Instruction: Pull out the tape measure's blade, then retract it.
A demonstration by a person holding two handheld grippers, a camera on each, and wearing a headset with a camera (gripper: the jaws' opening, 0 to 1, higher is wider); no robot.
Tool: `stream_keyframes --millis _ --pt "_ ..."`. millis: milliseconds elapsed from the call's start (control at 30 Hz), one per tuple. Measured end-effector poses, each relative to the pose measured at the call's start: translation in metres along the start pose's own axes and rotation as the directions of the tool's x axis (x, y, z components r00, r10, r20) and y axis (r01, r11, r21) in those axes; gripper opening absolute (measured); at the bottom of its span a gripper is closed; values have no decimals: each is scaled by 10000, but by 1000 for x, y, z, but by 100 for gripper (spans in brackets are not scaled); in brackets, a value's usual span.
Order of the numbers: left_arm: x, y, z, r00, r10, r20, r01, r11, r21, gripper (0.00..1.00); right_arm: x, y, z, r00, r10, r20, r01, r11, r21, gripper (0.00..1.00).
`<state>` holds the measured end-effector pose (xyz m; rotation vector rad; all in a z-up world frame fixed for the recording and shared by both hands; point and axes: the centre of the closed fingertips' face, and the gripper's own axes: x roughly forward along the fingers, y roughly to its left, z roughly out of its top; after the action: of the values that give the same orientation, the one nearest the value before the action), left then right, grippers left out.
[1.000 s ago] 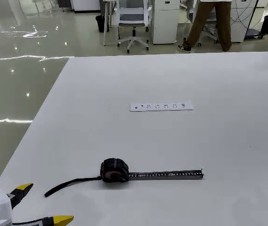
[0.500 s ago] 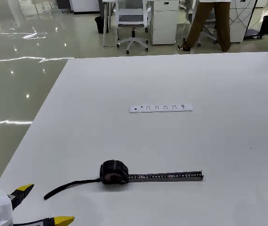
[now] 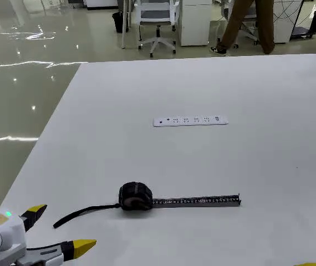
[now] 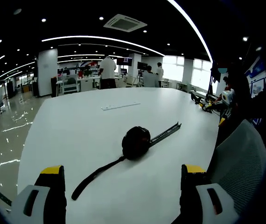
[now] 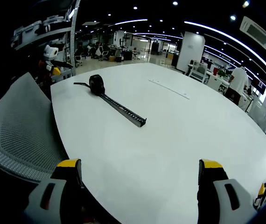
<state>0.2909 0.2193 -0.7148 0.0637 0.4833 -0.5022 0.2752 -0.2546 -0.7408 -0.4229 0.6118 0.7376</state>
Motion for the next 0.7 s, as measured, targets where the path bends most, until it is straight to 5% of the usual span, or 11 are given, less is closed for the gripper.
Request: stream_keyframes --millis 133,233,300,333,367,400,467,533,600,700 --pt "23 -7 19 9988 435 243 -432 9990 -112 100 11 -6 16 9993 349 -121 -353 9987 -375 100" --pt "42 -5 31 9906 1106 804 -1005 9876 -1207 100 23 -8 23 9968 671 -425 -706 9938 -863 100" --pt "53 -10 30 9809 1726 893 -1556 9728 -1717 100 33 -6 30 9942 925 -541 -981 9887 -1136 100" --pt "58 -17 26 9845 1576 764 -1452 9785 -1465 100 36 -5 32 9933 1007 -568 -1071 9866 -1231 100" --pt "65 -24 15 9919 1269 43 -1263 9894 -710 100 43 -5 36 9918 1095 -663 -1178 9833 -1387 100" --pt "67 -26 15 9924 1213 -194 -1219 9920 -317 100 47 -5 37 9903 1176 -737 -1275 9807 -1485 100" --pt "71 -24 33 9875 1451 615 -1417 9883 -558 100 58 -5 40 9854 1401 -963 -1564 9693 -1897 100" --pt "76 -23 34 9858 1581 569 -1527 9843 -885 100 66 -6 42 9819 1545 -1098 -1751 9612 -2134 100" --pt "83 -13 36 9720 2231 733 -2119 9678 -1357 100 76 -8 45 9765 1703 -1323 -1964 9558 -2190 100" --pt "99 -12 22 9652 2545 594 -2410 9547 -1748 100 93 -11 52 9658 2017 -1627 -2367 9422 -2370 96"
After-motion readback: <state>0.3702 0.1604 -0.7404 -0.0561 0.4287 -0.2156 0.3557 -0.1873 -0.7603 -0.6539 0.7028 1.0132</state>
